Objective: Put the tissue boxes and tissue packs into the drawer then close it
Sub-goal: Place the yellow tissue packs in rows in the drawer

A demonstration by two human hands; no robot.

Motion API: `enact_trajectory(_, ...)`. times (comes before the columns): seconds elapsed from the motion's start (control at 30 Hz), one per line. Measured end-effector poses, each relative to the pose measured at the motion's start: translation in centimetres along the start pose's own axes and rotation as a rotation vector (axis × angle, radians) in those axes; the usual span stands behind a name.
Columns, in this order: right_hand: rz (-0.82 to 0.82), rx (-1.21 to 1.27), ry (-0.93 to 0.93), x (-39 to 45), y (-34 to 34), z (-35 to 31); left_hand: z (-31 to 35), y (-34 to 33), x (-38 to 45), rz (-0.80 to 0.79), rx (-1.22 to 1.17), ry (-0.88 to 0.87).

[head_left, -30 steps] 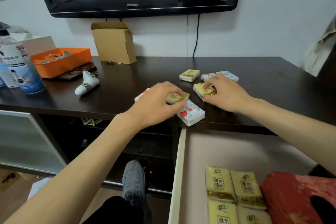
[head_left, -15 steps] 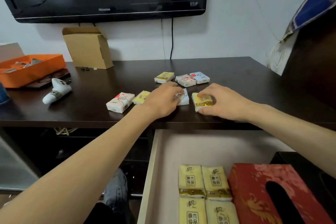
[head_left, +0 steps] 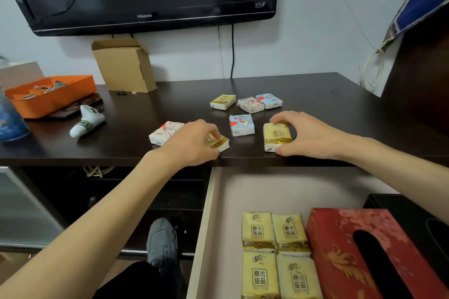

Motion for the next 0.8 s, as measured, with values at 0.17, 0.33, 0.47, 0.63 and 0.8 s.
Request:
enact_trajectory(0.17, 0.080, 0.031, 0.066, -2.6, 0.7, -1.5, -0.1, 0.1, -2.1, -0.043, -0.074, 0.004)
enact_trajectory(0.33, 0.063, 0.067, 0.093, -6.7, -0.1, -4.4, 2.0, 0.1, -6.2, 0.006, -0.048, -0.085)
enact_trajectory(0.47, -0.067, -0.035, 0.049, -10.1, -2.9, -5.2, 4.7, -3.8, -10.5, -0.222, -0.184, -0.225)
enact_trajectory(0.63, -0.263, -0.116, 0.008, -10.9, -6.6, -5.6, 5.8, -8.9, -12.4, -0.307, -0.031, -0.326)
enact_trajectory(0.8, -0.357, -0.146, -0.053, -11.2, -7.9, -5.2, 5.3, -10.6, -12.0, -0.333, -0.018, -0.326)
Point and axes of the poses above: each hand's wrist, its own x-axis towards the middle knuckle, its own y-axis out of the back of the hand, z = x × y, the point moved 8 cm from there along x, towards the middle knuckle, and after that the axes turned 15 degrees about y, right-handed, at the moved point
